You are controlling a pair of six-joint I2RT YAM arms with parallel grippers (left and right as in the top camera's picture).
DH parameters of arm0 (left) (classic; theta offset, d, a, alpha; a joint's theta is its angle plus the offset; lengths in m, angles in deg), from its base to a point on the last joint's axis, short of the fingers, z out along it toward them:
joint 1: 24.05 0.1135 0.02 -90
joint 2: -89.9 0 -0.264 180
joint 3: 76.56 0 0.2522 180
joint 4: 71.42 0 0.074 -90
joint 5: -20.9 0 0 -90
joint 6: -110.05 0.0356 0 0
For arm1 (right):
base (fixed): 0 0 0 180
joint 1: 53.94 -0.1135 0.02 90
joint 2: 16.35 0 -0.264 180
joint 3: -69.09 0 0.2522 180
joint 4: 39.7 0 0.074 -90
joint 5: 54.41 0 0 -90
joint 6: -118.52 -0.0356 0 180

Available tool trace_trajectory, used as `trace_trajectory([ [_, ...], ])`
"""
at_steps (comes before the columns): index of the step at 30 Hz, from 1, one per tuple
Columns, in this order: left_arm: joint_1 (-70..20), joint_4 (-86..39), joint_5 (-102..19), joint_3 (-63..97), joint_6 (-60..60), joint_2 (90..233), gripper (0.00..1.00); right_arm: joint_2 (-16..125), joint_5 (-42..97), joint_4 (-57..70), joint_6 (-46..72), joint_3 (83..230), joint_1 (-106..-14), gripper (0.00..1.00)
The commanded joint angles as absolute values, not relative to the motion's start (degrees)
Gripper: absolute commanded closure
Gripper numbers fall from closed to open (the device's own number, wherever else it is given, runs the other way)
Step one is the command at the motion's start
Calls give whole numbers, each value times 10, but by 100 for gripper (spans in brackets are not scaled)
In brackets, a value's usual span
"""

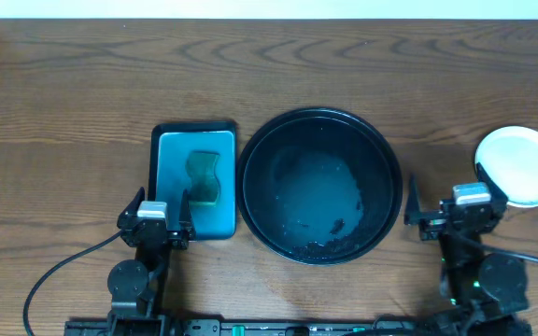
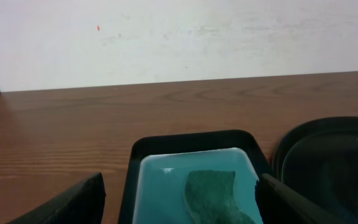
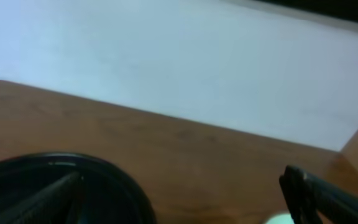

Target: Clean dirty plates on tray and stack at the side

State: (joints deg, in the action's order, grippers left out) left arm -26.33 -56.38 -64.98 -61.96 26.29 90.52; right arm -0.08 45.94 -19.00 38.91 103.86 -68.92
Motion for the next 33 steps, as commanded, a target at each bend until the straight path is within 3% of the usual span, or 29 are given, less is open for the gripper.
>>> trace_trajectory([
  [1,-260,-540,-644,-626,264,901,22,-24,457,-280,397,955,-686,1],
  [8,-260,-540,-644,-626,264,901,22,-70,463,-423,393,833,-686,1],
  [14,-260,-540,-644,-626,264,901,22,-100,469,-371,399,832,-669,1],
  [20,-260,-540,-644,-626,264,901,22,-152,433,-221,399,832,-650,1],
  [33,-260,-540,-644,-626,264,901,22,-161,411,-221,392,831,-641,1],
])
